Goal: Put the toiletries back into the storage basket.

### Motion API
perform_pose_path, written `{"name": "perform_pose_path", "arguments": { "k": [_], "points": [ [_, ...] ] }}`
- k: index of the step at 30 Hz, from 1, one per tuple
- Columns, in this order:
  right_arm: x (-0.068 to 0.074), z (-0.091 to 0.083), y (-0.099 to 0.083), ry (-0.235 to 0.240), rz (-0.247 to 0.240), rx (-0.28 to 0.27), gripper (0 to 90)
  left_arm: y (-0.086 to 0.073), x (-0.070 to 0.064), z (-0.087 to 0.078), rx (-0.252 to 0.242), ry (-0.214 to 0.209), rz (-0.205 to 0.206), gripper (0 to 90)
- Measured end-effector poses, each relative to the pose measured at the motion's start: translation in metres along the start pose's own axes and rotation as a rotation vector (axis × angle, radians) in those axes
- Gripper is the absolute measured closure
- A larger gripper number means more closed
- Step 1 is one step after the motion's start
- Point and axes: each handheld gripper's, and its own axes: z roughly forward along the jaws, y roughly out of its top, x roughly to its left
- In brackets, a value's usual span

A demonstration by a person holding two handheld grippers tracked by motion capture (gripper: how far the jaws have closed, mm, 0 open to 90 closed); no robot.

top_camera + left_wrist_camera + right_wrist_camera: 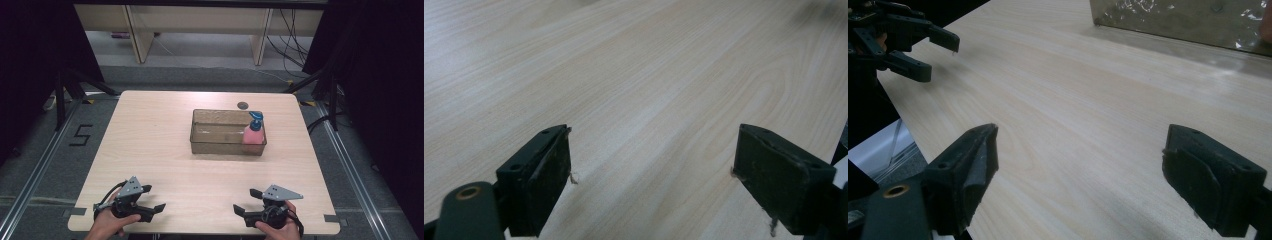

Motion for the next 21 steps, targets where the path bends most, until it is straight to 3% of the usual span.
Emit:
{"name": "perform_pose_path", "arguments": {
  "k": [3, 6, 14, 21],
  "points": [
    [-0.0005, -0.0009, 0.0000, -0.024, -0.017, 0.002, 15.5, 0.0002, 0.0010, -0.0006, 0.013, -0.003, 0.006, 14.8],
    [0.0003, 0.0000, -0.0004, -0.015, 0.000, 0.021, 15.5, 0.0001, 0.0004, -0.0002, 0.007, -0.005, 0.002, 14.8],
    [-0.0006, 0.0004, -0.0005, -0.039, -0.027, 0.029, 15.5, 0.0000, -0.0001, -0.0001, 0.001, 0.001, 0.000, 14.7],
    [-0.0003, 0.0034, -0.0011, -0.028, -0.009, 0.033, 15.5, 0.0003, -0.0006, -0.0002, -0.007, -0.001, -0.003, 14.8]
  ]
}}
